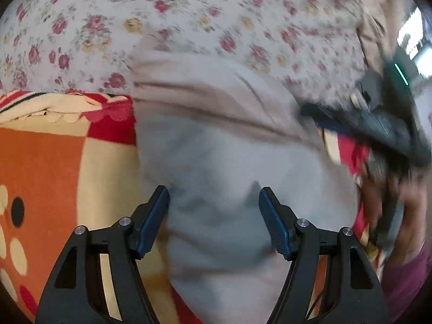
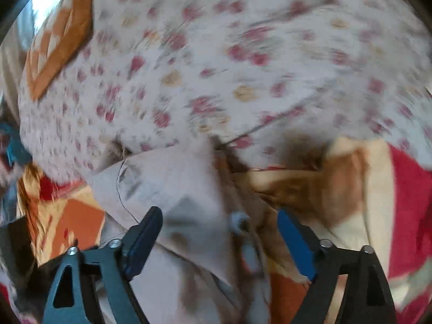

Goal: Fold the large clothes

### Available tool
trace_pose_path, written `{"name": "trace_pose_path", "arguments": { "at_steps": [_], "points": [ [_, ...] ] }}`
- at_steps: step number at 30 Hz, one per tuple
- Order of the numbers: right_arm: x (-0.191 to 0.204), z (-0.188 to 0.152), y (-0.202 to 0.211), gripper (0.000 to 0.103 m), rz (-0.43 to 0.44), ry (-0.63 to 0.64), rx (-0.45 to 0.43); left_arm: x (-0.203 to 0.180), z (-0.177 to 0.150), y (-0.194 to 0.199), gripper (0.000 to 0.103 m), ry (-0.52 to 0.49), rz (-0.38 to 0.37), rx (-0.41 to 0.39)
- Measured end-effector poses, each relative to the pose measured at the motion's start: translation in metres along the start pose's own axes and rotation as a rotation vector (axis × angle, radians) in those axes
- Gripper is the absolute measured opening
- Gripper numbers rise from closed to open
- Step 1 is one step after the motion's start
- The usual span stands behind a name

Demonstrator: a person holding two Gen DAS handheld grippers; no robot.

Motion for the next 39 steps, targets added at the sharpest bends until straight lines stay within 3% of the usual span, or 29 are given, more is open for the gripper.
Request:
{"name": "trace_pose_path", "arguments": {
  "at_steps": [1, 3, 4, 5, 7, 8, 9, 11, 13, 15, 16, 17, 20, 25, 26, 27, 28, 32, 34, 36, 38, 39],
  "points": [
    [0.005, 0.001, -0.011, 0.083, -0.003, 0.014, 0.028, -0.005, -0.007, -0.001, 0.069, -0.044, 0.029, 0.004],
    [0.013, 0.005, -0.029, 0.037, 0.013, 0.018, 0.053, -0.009, -0.017, -0.004, 0.069, -0.096, 0.058, 0.020],
    [0.012, 0.008, -0.030, 0.008, 0.009, 0.024, 0.037, -0.009, -0.019, -0.006, 0.069, -0.105, 0.061, 0.021],
    [0.007, 0.015, -0.029, 0.004, -0.004, 0.018, -0.004, -0.009, -0.022, -0.007, 0.069, -0.112, 0.057, 0.019],
    [-0.029, 0.024, -0.032, 0.000, -0.127, -0.046, -0.076, -0.010, -0.024, -0.009, 0.070, -0.120, 0.049, 0.009],
    [-0.063, 0.019, -0.042, 0.000, -0.246, -0.116, -0.069, -0.008, -0.024, -0.009, 0.070, -0.119, 0.055, 0.013],
    [-0.072, 0.012, -0.048, 0.000, -0.243, -0.143, -0.043, -0.007, -0.025, -0.008, 0.070, -0.121, 0.059, 0.016],
    [-0.078, -0.006, -0.052, 0.000, -0.095, -0.219, 0.012, -0.010, -0.024, -0.007, 0.070, -0.128, 0.064, 0.016],
    [-0.074, -0.012, -0.017, 0.001, -0.036, -0.189, -0.039, -0.011, -0.023, -0.005, 0.070, -0.129, 0.065, 0.006],
    [-0.068, -0.013, 0.010, 0.020, -0.021, -0.145, -0.087, -0.013, -0.020, -0.006, 0.070, -0.123, 0.068, 0.006],
    [-0.063, -0.014, 0.023, 0.053, -0.011, -0.131, -0.107, -0.015, -0.020, -0.004, 0.070, -0.121, 0.067, 0.007],
    [-0.059, -0.015, 0.034, 0.068, -0.002, -0.119, -0.124, -0.016, -0.022, 0.000, 0.070, -0.125, 0.062, 0.009],
    [-0.032, -0.046, 0.044, 0.068, 0.029, -0.051, -0.048, -0.022, -0.031, 0.003, 0.070, -0.163, 0.065, 0.016],
    [-0.017, -0.105, 0.060, 0.069, 0.131, -0.024, -0.048, -0.023, -0.047, 0.012, 0.070, -0.192, 0.062, 0.037],
    [-0.014, -0.114, 0.059, 0.060, 0.135, -0.011, -0.037, -0.022, -0.051, 0.014, 0.070, -0.191, 0.062, 0.037],
    [-0.013, -0.128, 0.050, 0.043, 0.107, 0.025, -0.002, -0.021, -0.055, 0.015, 0.070, -0.190, 0.065, 0.039],
    [-0.017, -0.138, 0.042, 0.006, 0.059, 0.052, 0.024, -0.021, -0.059, 0.016, 0.070, -0.189, 0.068, 0.042],
    [-0.024, -0.149, 0.052, 0.003, 0.075, 0.025, -0.010, -0.025, -0.067, 0.026, 0.070, -0.173, 0.039, 0.061],
    [-0.036, -0.159, 0.043, 0.002, 0.031, 0.016, 0.021, -0.026, -0.067, 0.031, 0.070, -0.149, 0.006, 0.057],
    [-0.038, -0.166, 0.038, 0.002, 0.030, 0.021, 0.034, -0.023, -0.064, 0.038, 0.070, -0.082, -0.041, 0.044],
    [-0.032, -0.155, 0.052, 0.004, 0.068, 0.013, -0.022, -0.014, -0.051, 0.048, 0.072, 0.025, -0.108, 0.001],
    [-0.029, -0.146, 0.061, 0.010, 0.079, 0.014, -0.059, -0.010, -0.045, 0.052, 0.078, 0.063, -0.125, -0.024]
  ]
}}
Point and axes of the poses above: each gripper's, at about its wrist camera, not at the fingertips, and y roughly against the way its jaws point, x to its left, z to its top, the point moved 10 cm from there along -y, roughly the way its jaws point, and after that the axes turned 8 degrees about -y, right-handed, at the moved point
